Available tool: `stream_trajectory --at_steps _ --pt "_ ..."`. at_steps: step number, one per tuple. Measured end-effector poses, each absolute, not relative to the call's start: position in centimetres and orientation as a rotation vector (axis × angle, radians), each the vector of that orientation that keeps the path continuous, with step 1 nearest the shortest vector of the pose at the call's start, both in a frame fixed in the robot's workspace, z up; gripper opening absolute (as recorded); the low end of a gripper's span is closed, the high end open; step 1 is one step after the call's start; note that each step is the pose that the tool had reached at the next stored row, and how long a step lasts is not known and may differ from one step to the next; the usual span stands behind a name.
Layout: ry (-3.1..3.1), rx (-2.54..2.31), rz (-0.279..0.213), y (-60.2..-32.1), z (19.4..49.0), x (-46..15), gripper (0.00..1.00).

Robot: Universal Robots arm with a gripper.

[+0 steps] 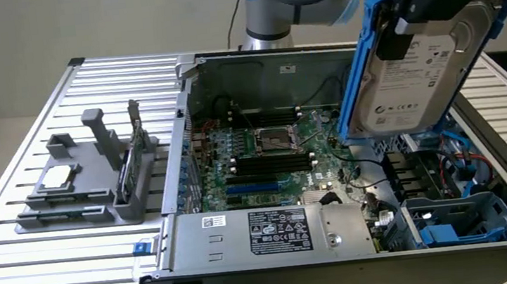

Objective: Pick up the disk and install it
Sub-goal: 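Pick up the disk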

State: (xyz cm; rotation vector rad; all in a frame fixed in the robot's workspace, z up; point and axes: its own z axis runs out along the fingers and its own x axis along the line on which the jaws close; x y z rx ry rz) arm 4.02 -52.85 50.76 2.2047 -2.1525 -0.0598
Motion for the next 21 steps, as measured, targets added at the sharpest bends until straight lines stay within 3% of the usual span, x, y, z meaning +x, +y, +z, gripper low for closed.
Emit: stream_trajectory --at_steps 21 --pt "-2.153 2.205 -0.060 -57.5 50.3 9.3 0.33"
